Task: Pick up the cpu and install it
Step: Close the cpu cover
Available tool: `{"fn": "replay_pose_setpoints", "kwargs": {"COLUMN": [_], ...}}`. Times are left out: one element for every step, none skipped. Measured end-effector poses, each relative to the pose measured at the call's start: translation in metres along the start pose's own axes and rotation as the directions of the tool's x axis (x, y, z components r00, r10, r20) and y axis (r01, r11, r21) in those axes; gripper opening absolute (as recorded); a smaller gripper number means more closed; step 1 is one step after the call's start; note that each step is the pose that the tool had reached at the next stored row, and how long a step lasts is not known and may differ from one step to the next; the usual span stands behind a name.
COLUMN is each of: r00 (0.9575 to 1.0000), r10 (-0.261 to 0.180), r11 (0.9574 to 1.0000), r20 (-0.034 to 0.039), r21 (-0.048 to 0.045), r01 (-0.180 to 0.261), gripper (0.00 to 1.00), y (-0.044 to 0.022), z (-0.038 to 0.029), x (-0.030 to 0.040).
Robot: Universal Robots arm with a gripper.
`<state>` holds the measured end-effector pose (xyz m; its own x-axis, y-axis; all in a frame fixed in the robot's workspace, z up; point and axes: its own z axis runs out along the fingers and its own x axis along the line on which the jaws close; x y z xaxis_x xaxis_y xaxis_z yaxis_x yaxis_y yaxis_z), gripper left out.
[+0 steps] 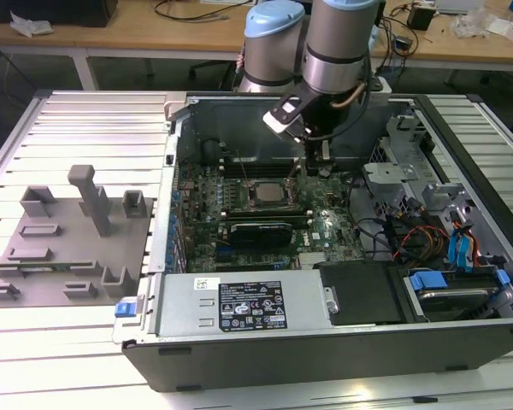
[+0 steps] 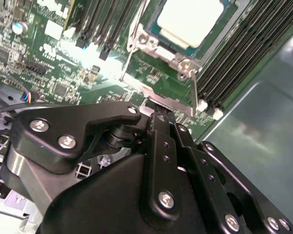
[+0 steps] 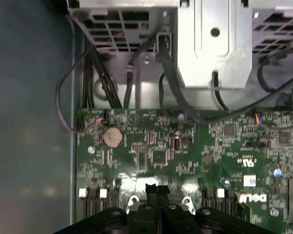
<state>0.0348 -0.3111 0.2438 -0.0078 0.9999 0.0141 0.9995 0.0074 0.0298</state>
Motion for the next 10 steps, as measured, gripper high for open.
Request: {"fn": "replay_pose_setpoints", "kwargs": {"r00": [1.0, 1.0, 1.0, 1.0, 1.0, 1.0, 1.0, 1.0, 1.0, 1.0], "r10": [0.0, 0.0, 0.0, 0.0, 0.0, 0.0, 0.0, 0.0, 0.0, 0.0], "r11": [1.0, 1.0, 1.0, 1.0, 1.0, 1.0, 1.0, 1.0, 1.0, 1.0], "r20": [0.0, 0.0, 0.0, 0.0, 0.0002, 0.0002, 0.0001, 0.0, 0.0, 0.0001], "r21": [-0.0003, -0.0008, -0.0017, -0.0019, -0.002, -0.002, -0.002, -0.0021, -0.002, -0.002], "r01": [0.0, 0.0, 0.0, 0.0, 0.0, 0.0, 0.0, 0.0, 0.0, 0.0], "gripper": [0.11, 0.11, 0.11, 0.11, 0.11, 0.11, 0.11, 0.11, 0.11, 0.11], "y": [-0.0026, -0.0051, -0.0099, -0.0119, -0.0135, -0.0148, -0.0157, -0.0168, -0.018, -0.0196], "z": [-0.0001, -0.0002, -0.0003, -0.0004, -0.0005, -0.0005, -0.0005, -0.0005, -0.0006, -0.0006], "x": [0.0005, 0.0009, 0.0017, 0.0019, 0.002, 0.0021, 0.0022, 0.0023, 0.0023, 0.0024]}}
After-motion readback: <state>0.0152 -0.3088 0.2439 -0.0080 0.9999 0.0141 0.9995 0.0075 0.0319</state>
